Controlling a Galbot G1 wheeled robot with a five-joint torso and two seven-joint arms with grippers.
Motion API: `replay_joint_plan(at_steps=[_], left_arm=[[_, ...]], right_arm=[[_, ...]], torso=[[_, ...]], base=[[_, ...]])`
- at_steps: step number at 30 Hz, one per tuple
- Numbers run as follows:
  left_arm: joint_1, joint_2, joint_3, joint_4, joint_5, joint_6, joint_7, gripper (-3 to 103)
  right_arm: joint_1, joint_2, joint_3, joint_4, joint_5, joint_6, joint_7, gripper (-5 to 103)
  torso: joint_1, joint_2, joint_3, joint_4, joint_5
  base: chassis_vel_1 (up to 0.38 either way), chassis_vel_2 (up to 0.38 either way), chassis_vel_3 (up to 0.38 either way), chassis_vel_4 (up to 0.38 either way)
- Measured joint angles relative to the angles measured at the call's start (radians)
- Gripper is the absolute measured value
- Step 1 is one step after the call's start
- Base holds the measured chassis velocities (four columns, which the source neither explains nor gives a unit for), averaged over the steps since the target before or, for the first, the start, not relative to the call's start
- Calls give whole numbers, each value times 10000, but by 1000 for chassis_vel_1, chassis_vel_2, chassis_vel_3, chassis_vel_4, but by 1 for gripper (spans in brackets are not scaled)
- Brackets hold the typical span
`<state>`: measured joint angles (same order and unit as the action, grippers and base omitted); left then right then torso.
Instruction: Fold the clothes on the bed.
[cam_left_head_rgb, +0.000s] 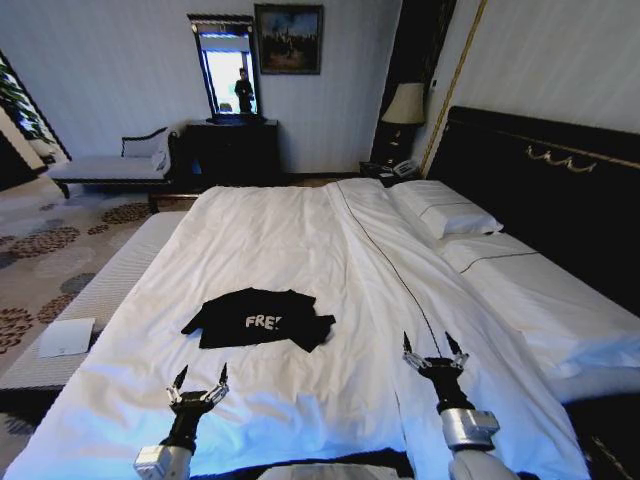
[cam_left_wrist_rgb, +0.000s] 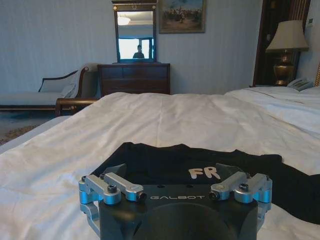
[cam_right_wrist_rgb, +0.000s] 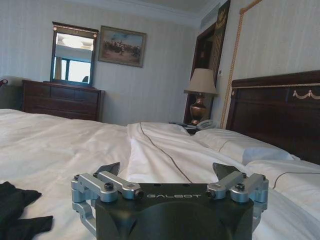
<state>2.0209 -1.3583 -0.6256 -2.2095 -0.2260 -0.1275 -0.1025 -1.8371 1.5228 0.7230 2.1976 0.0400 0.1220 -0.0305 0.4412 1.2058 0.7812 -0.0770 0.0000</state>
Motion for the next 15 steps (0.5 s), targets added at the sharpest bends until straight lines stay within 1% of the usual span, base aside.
replay_joint_plan(at_steps=[15], left_arm=[[-11,6,-100,18,-64,15,11,100]], right_arm=[[-211,247,-300,18,-409,103,-35,100]], torso=[[0,0,0,0,-1]], base=[[0,0,0,0]])
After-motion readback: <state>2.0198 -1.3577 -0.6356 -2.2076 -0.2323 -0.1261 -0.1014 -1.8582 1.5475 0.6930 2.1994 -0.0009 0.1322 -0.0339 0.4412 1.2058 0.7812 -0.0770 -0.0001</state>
